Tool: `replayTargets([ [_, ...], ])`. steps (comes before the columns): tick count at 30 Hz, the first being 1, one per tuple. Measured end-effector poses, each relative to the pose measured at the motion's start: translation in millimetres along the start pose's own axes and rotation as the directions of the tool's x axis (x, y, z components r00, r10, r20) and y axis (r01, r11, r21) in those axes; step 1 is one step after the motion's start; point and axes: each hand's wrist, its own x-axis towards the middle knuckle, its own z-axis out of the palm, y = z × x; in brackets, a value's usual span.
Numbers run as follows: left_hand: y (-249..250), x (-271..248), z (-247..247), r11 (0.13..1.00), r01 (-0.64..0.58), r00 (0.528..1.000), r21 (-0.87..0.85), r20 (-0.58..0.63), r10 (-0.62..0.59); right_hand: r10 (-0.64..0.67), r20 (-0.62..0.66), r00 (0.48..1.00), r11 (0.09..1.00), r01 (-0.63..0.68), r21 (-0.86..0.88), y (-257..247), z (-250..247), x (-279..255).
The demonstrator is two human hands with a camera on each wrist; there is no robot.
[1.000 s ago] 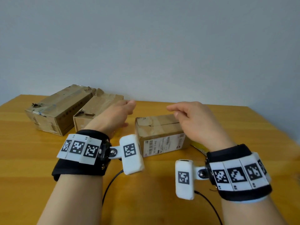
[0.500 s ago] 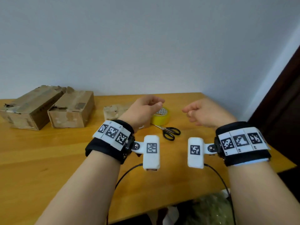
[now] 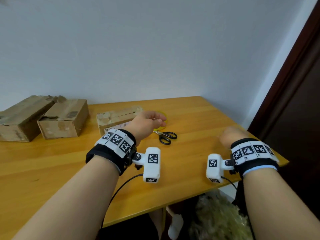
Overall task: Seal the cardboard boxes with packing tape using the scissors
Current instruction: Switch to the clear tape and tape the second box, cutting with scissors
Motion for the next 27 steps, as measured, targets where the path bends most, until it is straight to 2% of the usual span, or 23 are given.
replayTargets([
  [3,-4.4,2.3,1.6,0.999,0.040,0.999,-0.010,0.007,-0.040,0.005,0.007,1.000,0.998,-0.004,-0.067,2.3,13.3,10.2],
  [5,-7.8,3.6,1.6,0.998,0.057,0.998,-0.007,0.004,-0.057,-0.042,0.000,0.999,0.998,0.042,-0.045,-3.8,15.4,2.3],
  [8,-10.3,5.2,-0.9,0.997,0.069,0.998,-0.014,0.003,-0.069,-0.202,0.045,0.978,0.971,0.194,0.140,-23.7,13.6,-14.3],
  [9,-10.6,6.1,-3.0,0.998,0.066,0.998,-0.016,-0.001,-0.067,-0.250,0.053,0.967,0.933,0.226,0.278,-33.0,10.5,-19.1],
  [11,-8.9,6.3,-8.7,0.998,0.052,0.999,-0.023,-0.013,-0.052,-0.348,0.051,0.936,0.794,0.265,0.548,-52.4,-1.2,-30.2],
  [13,-6.1,6.8,-18.0,0.998,0.032,0.999,-0.053,-0.042,-0.034,-0.435,0.042,0.900,0.671,0.292,0.682,-68.6,-17.8,-41.0],
  [18,4.5,3.9,-52.8,0.994,-0.035,0.986,-0.104,-0.168,0.017,-0.606,-0.029,0.795,0.460,0.380,0.803,-97.4,-55.6,-58.5],
  [23,8.9,1.3,-90.2,0.965,-0.112,0.976,-0.239,-0.208,0.062,-0.694,-0.140,0.706,0.336,0.489,0.805,-127.1,-70.5,-68.1],
  [27,2.3,1.3,-118.0,0.917,-0.166,0.963,-0.363,-0.261,0.070,-0.708,-0.254,0.660,0.255,0.573,0.779,-158.5,-69.3,-68.4],
])
